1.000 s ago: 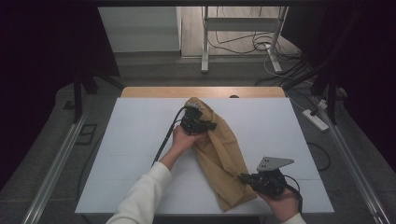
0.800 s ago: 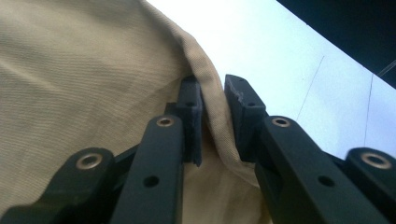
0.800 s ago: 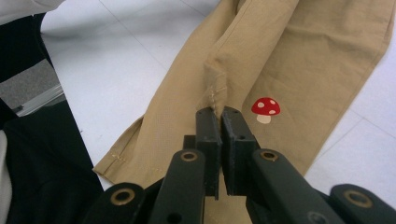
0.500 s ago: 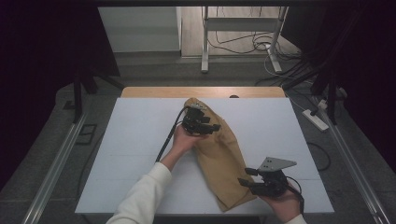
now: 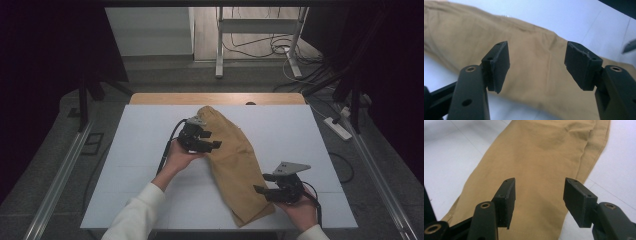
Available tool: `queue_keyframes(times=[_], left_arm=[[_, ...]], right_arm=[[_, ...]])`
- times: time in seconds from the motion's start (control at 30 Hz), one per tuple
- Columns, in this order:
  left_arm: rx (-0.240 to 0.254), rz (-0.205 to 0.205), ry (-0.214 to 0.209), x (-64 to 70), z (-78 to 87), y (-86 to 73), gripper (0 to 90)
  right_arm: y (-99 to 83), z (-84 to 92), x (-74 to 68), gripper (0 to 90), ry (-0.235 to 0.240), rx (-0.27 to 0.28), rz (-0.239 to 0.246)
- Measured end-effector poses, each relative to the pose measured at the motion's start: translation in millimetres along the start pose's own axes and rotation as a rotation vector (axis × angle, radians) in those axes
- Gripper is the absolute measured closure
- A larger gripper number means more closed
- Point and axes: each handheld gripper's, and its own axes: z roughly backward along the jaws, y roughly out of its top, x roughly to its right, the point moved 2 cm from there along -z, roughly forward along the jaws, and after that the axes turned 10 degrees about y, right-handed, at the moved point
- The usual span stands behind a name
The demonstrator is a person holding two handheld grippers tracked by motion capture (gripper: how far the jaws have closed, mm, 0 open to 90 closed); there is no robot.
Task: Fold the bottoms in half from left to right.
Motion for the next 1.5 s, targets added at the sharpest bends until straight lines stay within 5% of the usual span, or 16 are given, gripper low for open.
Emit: queue_keyframes(times=[0.53, 0.93, 1.5], left_arm=[[-0.015, 0.018, 0.025, -0.4, 33.0, -46.2, 33.7], [-0.028, 0.042, 0.041, -2.6, 42.3, -72.9, 30.8], [-0.037, 0.051, 0.056, -3.4, 42.0, -81.3, 29.1]], right_arm=[[4.4, -12.9, 16.9, 41.9, 0.005, -0.036, -0.009], [19.1, -26.9, 32.1, 41.2, -0.011, -0.035, -0.012], [54.4, -66.4, 73.6, 42.7, -0.048, -0.02, -0.046]])
